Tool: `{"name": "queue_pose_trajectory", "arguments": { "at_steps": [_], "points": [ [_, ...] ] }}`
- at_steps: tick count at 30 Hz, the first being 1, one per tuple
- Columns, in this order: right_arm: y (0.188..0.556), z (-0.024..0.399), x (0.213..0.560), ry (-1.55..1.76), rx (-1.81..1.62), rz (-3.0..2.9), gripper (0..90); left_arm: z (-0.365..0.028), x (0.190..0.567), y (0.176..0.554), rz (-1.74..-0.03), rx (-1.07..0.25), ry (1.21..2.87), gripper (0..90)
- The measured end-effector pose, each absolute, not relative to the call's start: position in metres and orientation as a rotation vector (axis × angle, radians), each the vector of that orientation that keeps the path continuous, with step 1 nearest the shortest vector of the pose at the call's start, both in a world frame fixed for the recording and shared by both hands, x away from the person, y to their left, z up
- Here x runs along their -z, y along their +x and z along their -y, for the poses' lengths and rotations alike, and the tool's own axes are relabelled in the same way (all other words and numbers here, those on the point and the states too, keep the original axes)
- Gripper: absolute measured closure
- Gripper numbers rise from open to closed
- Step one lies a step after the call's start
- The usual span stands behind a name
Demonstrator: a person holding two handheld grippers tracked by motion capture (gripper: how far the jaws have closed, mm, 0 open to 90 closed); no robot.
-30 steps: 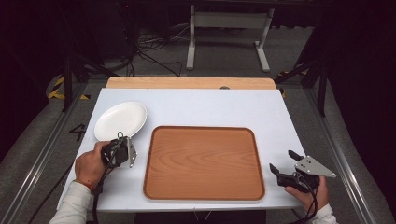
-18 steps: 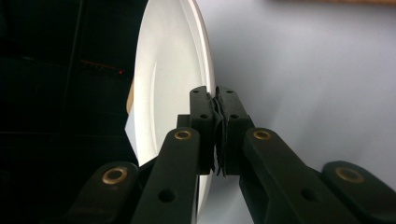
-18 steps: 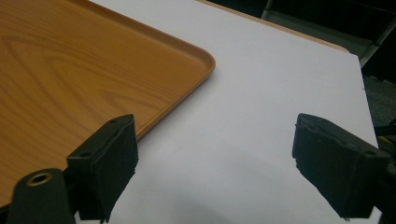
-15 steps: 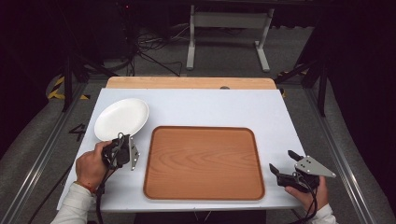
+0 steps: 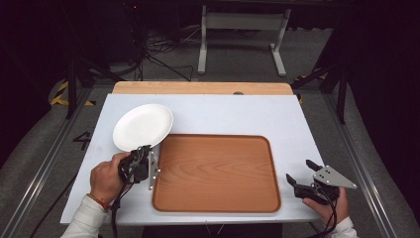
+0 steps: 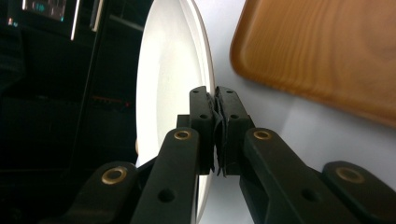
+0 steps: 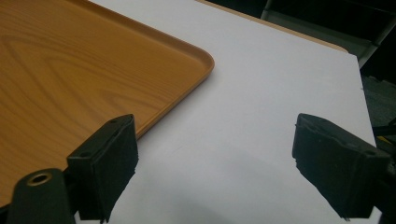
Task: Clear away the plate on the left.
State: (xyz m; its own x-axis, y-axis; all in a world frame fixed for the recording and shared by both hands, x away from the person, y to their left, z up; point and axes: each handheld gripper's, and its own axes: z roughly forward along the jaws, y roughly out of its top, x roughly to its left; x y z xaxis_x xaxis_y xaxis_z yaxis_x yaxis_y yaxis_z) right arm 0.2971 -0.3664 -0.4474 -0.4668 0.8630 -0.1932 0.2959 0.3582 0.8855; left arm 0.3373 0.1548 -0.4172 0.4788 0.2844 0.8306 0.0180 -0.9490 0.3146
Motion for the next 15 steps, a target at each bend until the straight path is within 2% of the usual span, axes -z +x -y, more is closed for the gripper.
{"name": "queue_pose_trajectory", "arguments": {
  "at_steps": [15],
  "points": [
    [0.297,0.367,0.447,1.004,-1.076,-1.945,14.9,-0.121,0.41,0.32,-0.107,-1.442,2.435,86.4]
  ]
}}
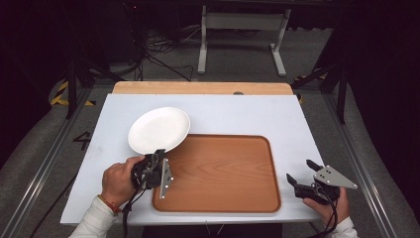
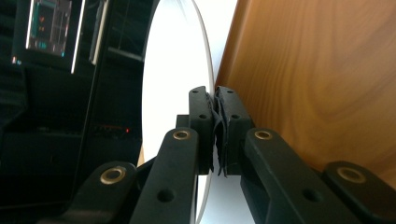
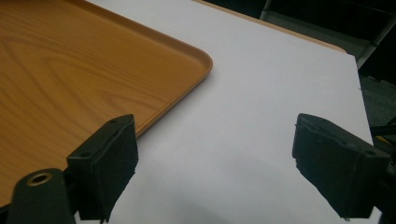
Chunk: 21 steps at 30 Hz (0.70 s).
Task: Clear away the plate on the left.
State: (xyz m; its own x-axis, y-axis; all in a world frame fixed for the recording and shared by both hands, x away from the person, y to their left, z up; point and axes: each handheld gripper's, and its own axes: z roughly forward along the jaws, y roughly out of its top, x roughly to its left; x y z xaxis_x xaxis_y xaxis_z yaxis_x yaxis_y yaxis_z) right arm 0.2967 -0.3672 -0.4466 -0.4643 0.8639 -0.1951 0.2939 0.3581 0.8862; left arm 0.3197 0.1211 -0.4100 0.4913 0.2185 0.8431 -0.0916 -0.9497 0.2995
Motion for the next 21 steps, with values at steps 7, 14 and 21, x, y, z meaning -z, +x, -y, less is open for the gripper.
{"name": "queue_pose_trajectory", "arguments": {
  "at_steps": [7,14,21],
  "points": [
    [0.296,0.367,0.446,1.003,-1.075,-1.946,14.9,-0.105,0.408,0.311,-0.041,-1.418,2.424,86.2],
    [0.296,0.367,0.446,1.003,-1.074,-1.948,14.9,-0.089,0.408,0.306,0.022,-1.374,2.418,86.1],
    [0.296,0.367,0.446,1.005,-1.077,-1.945,14.9,-0.072,0.406,0.295,0.1,-1.334,2.398,85.8]
  ]
}}
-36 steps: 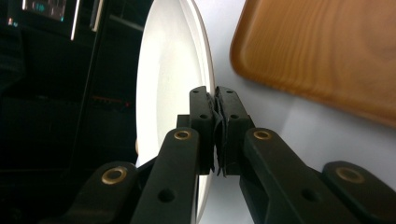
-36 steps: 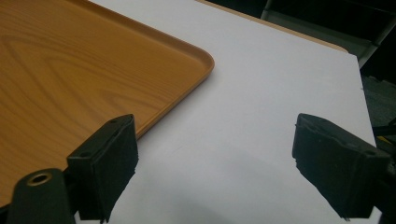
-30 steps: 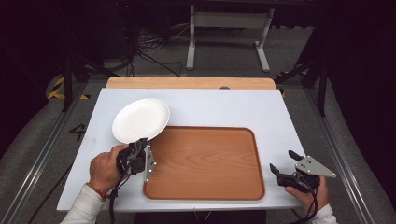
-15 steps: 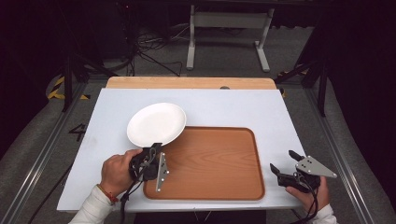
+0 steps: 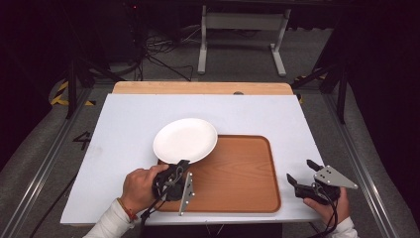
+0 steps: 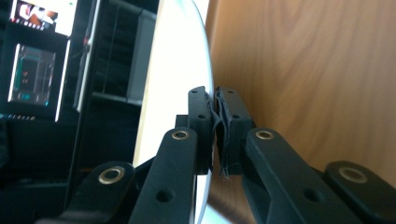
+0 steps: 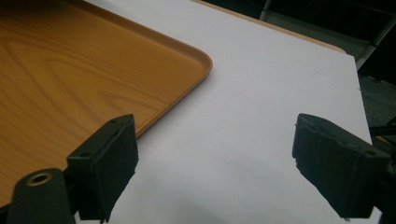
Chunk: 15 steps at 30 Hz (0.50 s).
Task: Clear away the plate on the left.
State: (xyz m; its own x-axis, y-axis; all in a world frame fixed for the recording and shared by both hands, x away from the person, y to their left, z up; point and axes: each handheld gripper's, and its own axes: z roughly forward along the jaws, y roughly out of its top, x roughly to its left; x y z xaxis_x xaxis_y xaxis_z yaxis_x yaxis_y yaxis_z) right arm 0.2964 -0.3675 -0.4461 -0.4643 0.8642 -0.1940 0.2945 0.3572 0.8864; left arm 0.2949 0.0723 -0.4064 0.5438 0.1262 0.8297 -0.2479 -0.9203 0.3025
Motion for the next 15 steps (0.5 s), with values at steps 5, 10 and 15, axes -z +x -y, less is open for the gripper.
{"name": "queue_pose_trajectory", "arguments": {
  "at_steps": [5,10,15],
  "points": [
    [0.296,0.368,0.446,1.005,-1.077,-1.946,14.9,-0.061,0.408,0.288,0.148,-1.317,2.396,85.7],
    [0.296,0.368,0.446,1.002,-1.075,-1.944,14.8,-0.051,0.41,0.284,0.197,-1.297,2.387,85.4],
    [0.296,0.368,0.446,1.005,-1.079,-1.94,14.8,-0.044,0.411,0.282,0.223,-1.276,2.39,85.2]
  ]
}}
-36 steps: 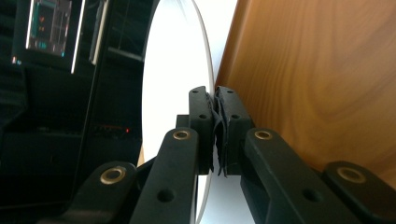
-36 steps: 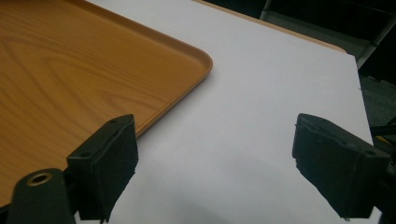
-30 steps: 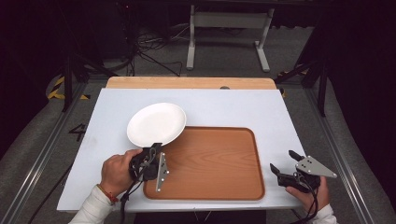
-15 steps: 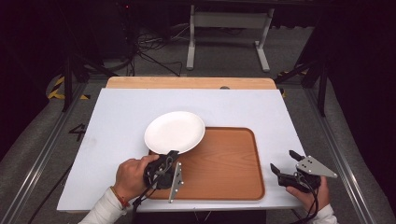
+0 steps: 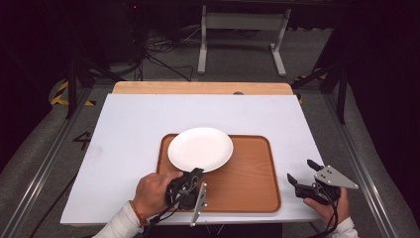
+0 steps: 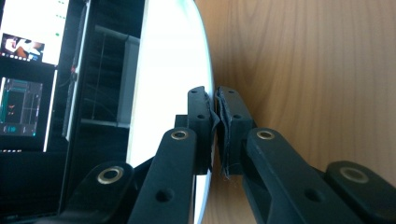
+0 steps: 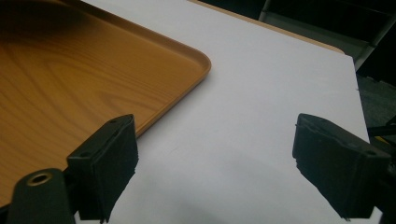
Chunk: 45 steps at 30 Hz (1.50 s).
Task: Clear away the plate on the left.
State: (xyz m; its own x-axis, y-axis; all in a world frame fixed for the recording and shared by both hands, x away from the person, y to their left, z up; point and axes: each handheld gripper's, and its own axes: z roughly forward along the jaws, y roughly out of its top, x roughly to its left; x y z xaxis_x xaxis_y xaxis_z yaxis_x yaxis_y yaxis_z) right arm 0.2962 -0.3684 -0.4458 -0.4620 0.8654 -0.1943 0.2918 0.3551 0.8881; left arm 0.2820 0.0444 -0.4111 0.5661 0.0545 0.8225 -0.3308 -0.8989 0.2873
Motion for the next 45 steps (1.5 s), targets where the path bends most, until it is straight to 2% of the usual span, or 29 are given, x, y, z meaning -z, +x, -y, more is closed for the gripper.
{"name": "queue_pose_trajectory", "arguments": {
  "at_steps": [16,32,45],
  "points": [
    [0.296,0.368,0.446,1.006,-1.078,-1.945,14.8,-0.019,0.425,0.274,0.319,-1.197,2.401,84.9],
    [0.297,0.368,0.448,1.005,-1.077,-1.955,14.8,-0.013,0.438,0.282,0.303,-1.038,2.404,87.2],
    [0.298,0.368,0.449,1.005,-1.075,-1.959,14.8,-0.009,0.451,0.286,0.293,-0.915,2.443,83.0]
  ]
}}
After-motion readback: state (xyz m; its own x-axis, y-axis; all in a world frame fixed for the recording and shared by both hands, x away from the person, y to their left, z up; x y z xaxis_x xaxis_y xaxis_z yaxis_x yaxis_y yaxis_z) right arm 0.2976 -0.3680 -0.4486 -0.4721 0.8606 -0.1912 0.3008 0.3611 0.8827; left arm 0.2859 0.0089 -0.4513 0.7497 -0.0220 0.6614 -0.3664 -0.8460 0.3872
